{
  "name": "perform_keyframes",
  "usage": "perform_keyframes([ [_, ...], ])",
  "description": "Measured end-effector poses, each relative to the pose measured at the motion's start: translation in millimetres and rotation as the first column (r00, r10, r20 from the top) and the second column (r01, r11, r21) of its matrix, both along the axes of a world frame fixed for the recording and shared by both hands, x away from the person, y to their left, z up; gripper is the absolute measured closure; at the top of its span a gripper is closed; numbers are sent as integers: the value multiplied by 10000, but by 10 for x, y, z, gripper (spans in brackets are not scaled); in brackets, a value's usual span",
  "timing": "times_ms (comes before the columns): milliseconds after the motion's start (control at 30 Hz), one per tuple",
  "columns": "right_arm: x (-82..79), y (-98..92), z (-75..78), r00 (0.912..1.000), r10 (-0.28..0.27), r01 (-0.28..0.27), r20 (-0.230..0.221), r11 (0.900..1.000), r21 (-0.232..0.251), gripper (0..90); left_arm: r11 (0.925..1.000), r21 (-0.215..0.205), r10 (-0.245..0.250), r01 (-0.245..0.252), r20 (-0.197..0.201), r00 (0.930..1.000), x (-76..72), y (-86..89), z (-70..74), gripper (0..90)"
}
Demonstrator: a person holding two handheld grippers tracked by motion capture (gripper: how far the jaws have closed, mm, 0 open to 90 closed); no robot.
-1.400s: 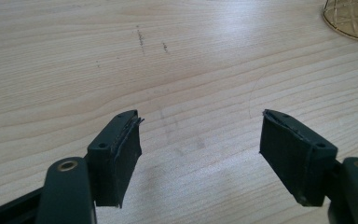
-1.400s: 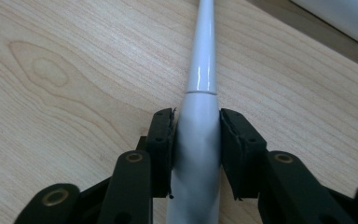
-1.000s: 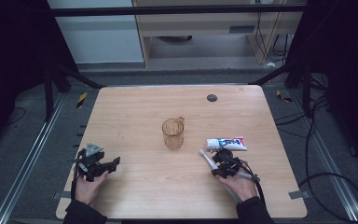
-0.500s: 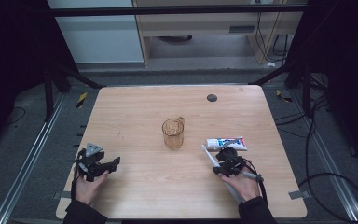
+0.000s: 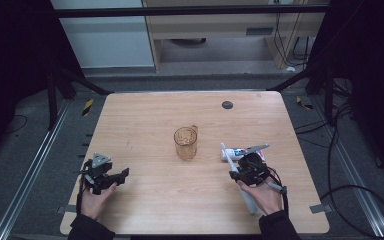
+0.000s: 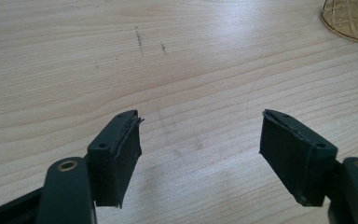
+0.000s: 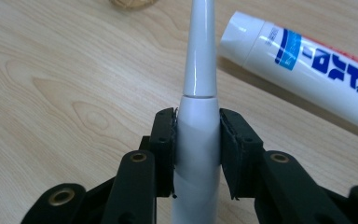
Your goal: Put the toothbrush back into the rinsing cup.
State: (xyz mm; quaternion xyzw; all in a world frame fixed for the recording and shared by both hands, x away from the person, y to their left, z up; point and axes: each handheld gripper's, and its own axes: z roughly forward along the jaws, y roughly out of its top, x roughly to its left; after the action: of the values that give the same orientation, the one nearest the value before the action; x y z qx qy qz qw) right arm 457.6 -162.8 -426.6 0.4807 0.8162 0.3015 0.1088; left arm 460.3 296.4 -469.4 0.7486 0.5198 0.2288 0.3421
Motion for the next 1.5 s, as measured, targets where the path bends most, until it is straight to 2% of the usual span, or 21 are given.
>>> perform_keyframes([
  [200, -30, -91, 116, 9975, -289, 260, 646, 9986, 458, 681, 10000, -2, 4, -4, 5, 10000, 0, -1, 1, 282],
  [333, -52, -145, 191, 9924, -509, 426, 1123, 9962, 753, 680, 10000, -9, 7, -7, 12, 10000, -1, 0, 2, 282],
  [367, -63, -167, 223, 9890, -620, 490, 1344, 9940, 980, 681, 10000, 14, 1, -1, 32, 10000, -1, 3, 4, 282],
  [433, -70, -175, 236, 9872, -693, 543, 1439, 9929, 1055, 681, 10000, 13, 1, -1, 35, 10000, -1, 3, 4, 282],
  [500, -85, -198, 256, 9790, -901, 653, 1830, 9884, 1371, 680, 10000, 11, -1, 1, 39, 10000, -1, 1, 4, 282],
  [567, -89, -204, 261, 9763, -966, 686, 1939, 9869, 1460, 680, 10000, -9, 7, -7, 40, 10000, -1, -2, 4, 282],
  [800, -86, -224, 294, 9542, -1338, 827, 2675, 9775, 1939, 680, 10000, -25, 29, -28, 72, 10000, -1, -6, 5, 282],
  [933, -65, -206, 336, 9353, -1678, 962, 3115, 9678, 2325, 680, 10000, -13, 47, -47, 93, 9999, 0, -11, 3, 282],
  [1167, -34, -129, 431, 8876, -2284, 1121, 3999, 9494, 2934, 680, 10000, -19, 52, -52, 125, 9999, -2, -4, 6, 282],
  [1200, -18, -101, 452, 8781, -2380, 1112, 4151, 9453, 3067, 680, 10000, -17, 51, -51, 128, 9999, -2, -4, 7, 282],
  [1233, -18, -101, 452, 8781, -2380, 1112, 4151, 9453, 3067, 680, 10000, -21, 54, -53, 129, 9999, -3, -5, 6, 282],
  [1267, -13, -87, 461, 8716, -2446, 1120, 4248, 9431, 3132, 680, 10000, -20, 43, -42, 127, 9999, -3, -6, 6, 282],
  [1300, -1, -65, 477, 8588, -2585, 1141, 4422, 9382, 3267, 680, 10000, -11, 40, -40, 128, 9999, -3, -6, 6, 282],
  [1333, -1, -65, 477, 8588, -2585, 1141, 4422, 9382, 3267, 680, 10000, -16, 41, -41, 130, 9999, -2, -7, 6, 282],
  [1433, 25, -43, 496, 8457, -2789, 1206, 4550, 9304, 3461, 680, 10000, -15, 35, -35, 142, 9999, -2, -7, 5, 284],
  [1467, 42, -31, 498, 8387, -2888, 1245, 4617, 9271, 3536, 680, 10000, -27, 55, -55, 169, 9998, -3, -8, 6, 285],
  [1500, 47, -25, 499, 8360, -2936, 1264, 4636, 9251, 3580, 680, 10000, -42, 60, -60, 181, 9998, -4, -8, 7, 285],
])
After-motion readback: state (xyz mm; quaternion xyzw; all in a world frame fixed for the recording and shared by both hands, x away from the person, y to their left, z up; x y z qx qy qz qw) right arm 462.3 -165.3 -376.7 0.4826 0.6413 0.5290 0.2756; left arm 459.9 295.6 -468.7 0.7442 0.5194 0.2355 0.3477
